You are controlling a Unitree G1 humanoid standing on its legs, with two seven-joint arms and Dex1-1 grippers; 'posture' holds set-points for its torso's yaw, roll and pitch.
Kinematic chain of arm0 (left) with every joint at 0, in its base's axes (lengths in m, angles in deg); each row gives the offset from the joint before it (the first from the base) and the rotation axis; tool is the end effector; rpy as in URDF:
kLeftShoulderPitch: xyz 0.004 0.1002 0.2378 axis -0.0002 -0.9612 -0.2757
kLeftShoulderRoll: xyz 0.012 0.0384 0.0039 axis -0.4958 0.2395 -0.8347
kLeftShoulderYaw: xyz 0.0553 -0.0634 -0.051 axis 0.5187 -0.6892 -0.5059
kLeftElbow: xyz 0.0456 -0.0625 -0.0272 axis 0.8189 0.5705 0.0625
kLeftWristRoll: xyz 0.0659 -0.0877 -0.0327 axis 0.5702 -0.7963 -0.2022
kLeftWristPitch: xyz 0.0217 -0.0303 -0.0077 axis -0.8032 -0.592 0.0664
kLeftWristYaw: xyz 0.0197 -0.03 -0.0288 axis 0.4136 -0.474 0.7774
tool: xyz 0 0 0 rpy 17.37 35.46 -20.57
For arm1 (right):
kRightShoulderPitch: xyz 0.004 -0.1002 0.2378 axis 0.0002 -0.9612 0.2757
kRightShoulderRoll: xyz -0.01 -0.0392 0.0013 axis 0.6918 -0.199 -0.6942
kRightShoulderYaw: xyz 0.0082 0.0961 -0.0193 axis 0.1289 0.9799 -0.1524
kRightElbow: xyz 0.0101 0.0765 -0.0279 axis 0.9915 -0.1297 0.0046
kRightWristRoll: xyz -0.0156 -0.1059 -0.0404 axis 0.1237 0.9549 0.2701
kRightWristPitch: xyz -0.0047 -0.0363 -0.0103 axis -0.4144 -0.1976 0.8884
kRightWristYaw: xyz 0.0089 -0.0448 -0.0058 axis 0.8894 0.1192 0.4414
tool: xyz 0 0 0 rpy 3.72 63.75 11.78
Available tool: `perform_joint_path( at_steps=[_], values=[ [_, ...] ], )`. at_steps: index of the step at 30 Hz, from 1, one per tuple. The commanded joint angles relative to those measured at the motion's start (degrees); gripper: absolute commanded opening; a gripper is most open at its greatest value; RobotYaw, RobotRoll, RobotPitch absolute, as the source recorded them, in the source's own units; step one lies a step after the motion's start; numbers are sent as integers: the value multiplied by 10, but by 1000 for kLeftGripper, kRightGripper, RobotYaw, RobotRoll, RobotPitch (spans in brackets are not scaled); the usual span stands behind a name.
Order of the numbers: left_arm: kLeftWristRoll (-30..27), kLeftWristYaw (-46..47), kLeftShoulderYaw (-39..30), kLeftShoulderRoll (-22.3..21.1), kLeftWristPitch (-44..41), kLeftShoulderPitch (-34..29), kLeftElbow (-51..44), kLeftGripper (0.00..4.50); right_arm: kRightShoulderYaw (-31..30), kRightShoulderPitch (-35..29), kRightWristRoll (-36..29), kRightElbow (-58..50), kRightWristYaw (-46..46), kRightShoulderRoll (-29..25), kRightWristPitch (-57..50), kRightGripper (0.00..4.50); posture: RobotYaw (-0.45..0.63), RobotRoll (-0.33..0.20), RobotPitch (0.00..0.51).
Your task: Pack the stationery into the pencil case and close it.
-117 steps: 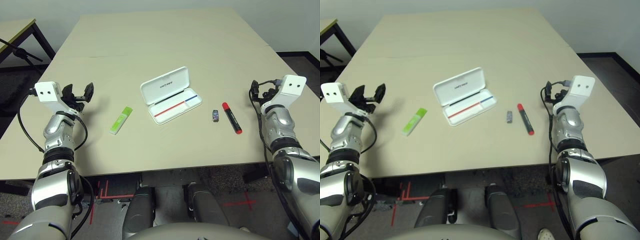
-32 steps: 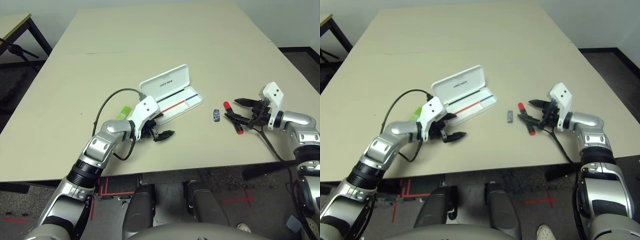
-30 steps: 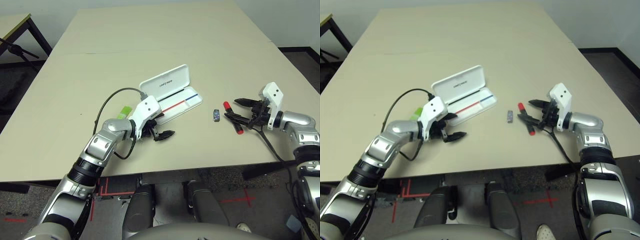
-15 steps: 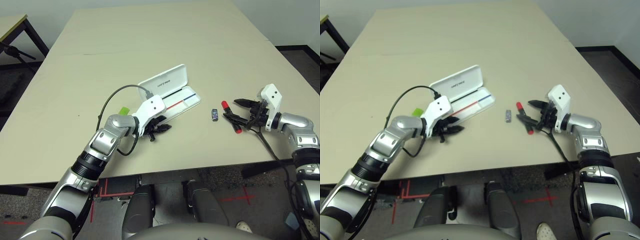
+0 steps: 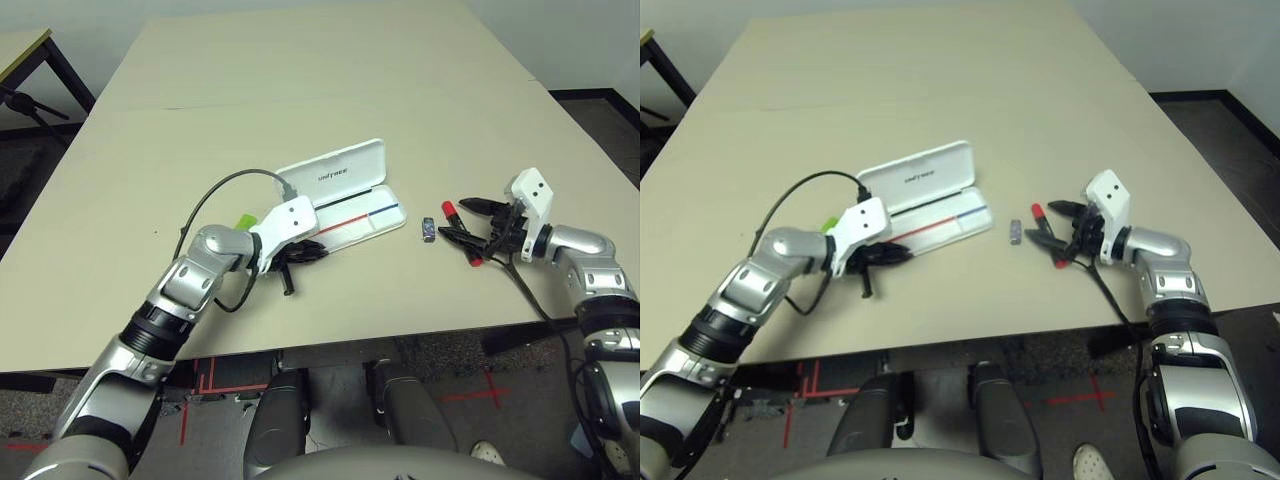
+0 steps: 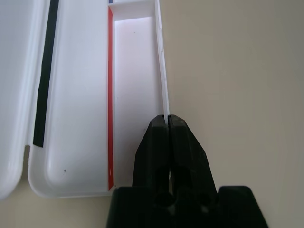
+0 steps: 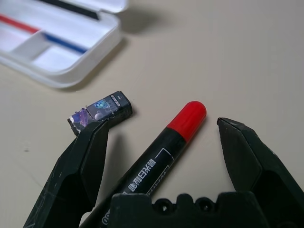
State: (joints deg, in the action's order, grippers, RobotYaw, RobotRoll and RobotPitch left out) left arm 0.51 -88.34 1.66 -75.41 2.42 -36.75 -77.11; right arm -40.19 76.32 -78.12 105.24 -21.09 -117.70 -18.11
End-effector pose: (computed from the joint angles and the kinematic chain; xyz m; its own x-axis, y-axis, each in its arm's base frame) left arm 0.2708 0.1761 0.1383 0.2903 -0.7679 -0.5710 0.9564 0.2124 0.2006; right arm 0.2968 -0.2971 0.1047 0.6659 0.6938 -0.2745 -0.7397 0.6619 -0.1214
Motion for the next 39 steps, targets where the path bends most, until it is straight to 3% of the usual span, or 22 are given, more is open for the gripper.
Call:
perform_joint_path(
  at_steps=[1,16,26,28,34,39],
  values=[
    [0,-25,5,-18,20,-20,-35,7,-11,1,0,-16,4,1,-12,4500,-42,0,148],
    [27,-13,-8,-21,72,-37,-15,7,-14,-12,-23,-59,32,1,-47,4500,-28,0,144],
    [-14,-17,-65,-41,56,-58,-77,3909,-3,-27,-57,-94,63,-17,-68,4500,-30,0,144],
    [-25,-23,-78,-53,53,-66,-96,4485,3,-29,-69,-112,63,-21,-81,4500,-25,0,150],
    [-58,-35,-118,-77,57,-87,-128,4485,41,-31,-101,-177,3,-21,-131,4500,-21,0,157],
    [-75,-38,-145,-97,57,-103,-148,4485,70,-68,-119,-292,-112,-6,-228,4500,-22,0,174]
  ],
)
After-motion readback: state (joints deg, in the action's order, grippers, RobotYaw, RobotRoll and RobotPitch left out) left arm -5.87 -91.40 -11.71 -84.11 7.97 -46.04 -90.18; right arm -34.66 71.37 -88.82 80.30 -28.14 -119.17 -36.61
